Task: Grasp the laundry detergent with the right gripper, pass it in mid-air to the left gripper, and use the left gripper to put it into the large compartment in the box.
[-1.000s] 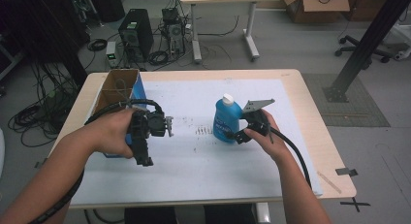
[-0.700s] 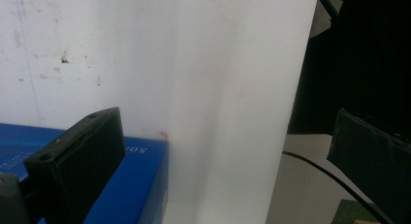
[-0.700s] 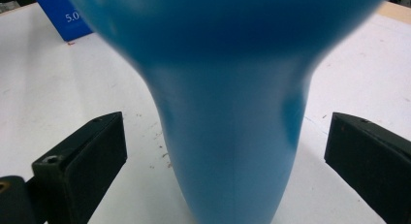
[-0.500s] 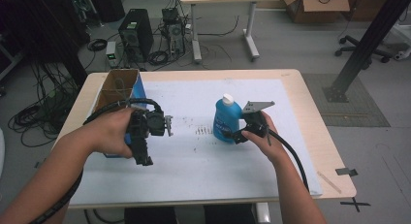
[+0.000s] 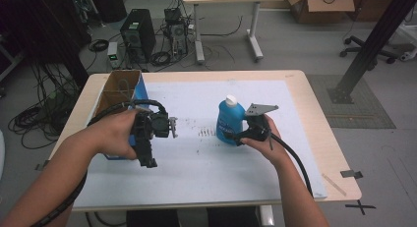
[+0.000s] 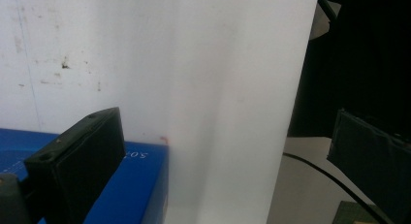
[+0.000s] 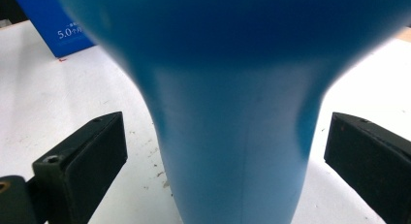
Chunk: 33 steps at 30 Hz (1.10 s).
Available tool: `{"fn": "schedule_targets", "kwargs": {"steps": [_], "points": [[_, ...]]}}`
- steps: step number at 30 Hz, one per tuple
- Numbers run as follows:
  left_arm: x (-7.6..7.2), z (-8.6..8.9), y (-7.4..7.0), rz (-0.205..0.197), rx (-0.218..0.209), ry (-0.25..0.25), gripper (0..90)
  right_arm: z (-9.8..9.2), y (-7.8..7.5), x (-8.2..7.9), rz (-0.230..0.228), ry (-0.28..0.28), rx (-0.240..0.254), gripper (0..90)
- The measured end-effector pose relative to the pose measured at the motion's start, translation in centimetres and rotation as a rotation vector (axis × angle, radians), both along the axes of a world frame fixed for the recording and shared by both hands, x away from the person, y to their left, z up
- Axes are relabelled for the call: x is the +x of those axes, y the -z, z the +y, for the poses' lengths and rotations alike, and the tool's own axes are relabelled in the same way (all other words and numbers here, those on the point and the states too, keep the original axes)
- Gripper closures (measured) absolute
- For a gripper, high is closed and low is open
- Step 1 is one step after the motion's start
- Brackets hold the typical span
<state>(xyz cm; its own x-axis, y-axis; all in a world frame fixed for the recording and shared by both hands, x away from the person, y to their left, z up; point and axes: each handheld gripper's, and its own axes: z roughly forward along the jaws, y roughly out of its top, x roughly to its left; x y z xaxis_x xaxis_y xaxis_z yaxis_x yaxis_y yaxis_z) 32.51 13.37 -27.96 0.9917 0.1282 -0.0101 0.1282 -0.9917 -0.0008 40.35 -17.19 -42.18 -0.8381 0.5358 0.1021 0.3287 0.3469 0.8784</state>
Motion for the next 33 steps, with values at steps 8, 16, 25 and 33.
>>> {"fn": "schedule_targets", "kwargs": {"steps": [8,16,25,33], "points": [[0.04,0.14,-0.03,-0.002,-0.002,-0.001,0.2,0.15,0.14,-0.08,-0.017,0.017,-0.007,8.5],[-0.04,0.34,0.0,-0.002,-0.003,-0.007,0.2,0.39,0.41,-0.03,-0.022,0.011,-0.004,13.9],[0.0,0.53,0.16,0.005,-0.006,-0.008,0.2,0.31,0.25,-0.04,-0.036,0.01,-0.001,19.5],[0.12,0.31,0.18,0.004,-0.013,-0.001,0.2,0.43,0.47,-0.01,-0.038,0.006,-0.022,22.6]]}}
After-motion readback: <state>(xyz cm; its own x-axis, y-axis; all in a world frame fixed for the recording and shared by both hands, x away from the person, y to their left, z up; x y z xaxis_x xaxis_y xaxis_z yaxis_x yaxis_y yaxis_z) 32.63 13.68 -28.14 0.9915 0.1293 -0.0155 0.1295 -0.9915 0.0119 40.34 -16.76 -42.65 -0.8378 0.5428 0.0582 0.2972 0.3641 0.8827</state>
